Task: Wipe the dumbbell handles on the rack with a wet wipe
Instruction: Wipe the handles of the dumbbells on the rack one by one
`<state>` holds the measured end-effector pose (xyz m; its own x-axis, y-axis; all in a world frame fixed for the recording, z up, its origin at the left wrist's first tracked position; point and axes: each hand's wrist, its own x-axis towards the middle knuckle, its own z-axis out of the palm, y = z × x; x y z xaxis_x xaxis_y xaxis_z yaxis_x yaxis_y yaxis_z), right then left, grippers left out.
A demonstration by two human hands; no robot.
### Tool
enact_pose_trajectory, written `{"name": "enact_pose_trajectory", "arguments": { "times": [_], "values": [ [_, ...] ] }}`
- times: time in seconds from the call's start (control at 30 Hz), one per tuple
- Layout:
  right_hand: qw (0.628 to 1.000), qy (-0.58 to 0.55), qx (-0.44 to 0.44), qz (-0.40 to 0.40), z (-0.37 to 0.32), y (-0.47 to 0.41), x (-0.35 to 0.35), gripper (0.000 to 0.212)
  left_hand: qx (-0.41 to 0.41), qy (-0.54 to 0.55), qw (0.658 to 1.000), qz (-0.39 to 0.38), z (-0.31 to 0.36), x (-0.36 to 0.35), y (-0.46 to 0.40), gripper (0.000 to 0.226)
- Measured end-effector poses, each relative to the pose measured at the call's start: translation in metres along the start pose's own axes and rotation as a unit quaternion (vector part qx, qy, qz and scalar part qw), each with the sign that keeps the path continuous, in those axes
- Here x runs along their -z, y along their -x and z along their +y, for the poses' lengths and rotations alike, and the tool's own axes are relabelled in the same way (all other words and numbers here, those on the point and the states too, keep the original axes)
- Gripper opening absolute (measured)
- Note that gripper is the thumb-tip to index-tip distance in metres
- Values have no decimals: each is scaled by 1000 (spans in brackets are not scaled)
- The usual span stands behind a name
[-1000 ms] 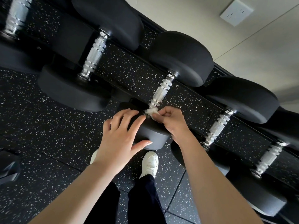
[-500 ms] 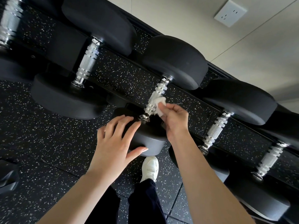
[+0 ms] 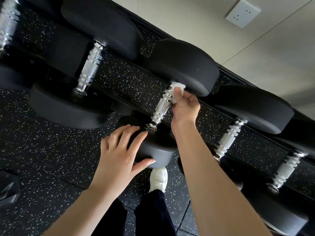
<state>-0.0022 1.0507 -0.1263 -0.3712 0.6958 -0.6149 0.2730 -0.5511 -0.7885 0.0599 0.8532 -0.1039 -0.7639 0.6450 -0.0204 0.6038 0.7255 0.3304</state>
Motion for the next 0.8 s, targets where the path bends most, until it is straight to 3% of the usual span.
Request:
{"name": "enact_pose_trajectory", "arguments": {
  "times": [0.13, 0.3, 0.47, 0.6, 0.73, 0.8],
  "values": [
    [998, 30, -2, -63, 1, -9, 8, 16, 1, -2, 1000, -1, -1, -2, -2, 61],
    [978, -74, -84, -175, 5, -24, 25, 32, 0, 1, 1000, 3, -2, -3, -1, 61],
    [949, -176, -153, -214, 17, -32, 25, 23, -2, 5, 1000, 12, -3, -3, -1, 61],
    [942, -185, -153, -234, 24, -35, 27, 17, -3, 6, 1000, 8, -1, -4, 0, 61],
    [939, -193, -160, -236, 21, -32, 28, 32, 4, 7, 1000, 8, -1, -3, -1, 62],
    [938, -194, -158, -241, 19, -29, 28, 26, 5, 9, 1000, 5, 0, -2, -1, 62]
  ]
}}
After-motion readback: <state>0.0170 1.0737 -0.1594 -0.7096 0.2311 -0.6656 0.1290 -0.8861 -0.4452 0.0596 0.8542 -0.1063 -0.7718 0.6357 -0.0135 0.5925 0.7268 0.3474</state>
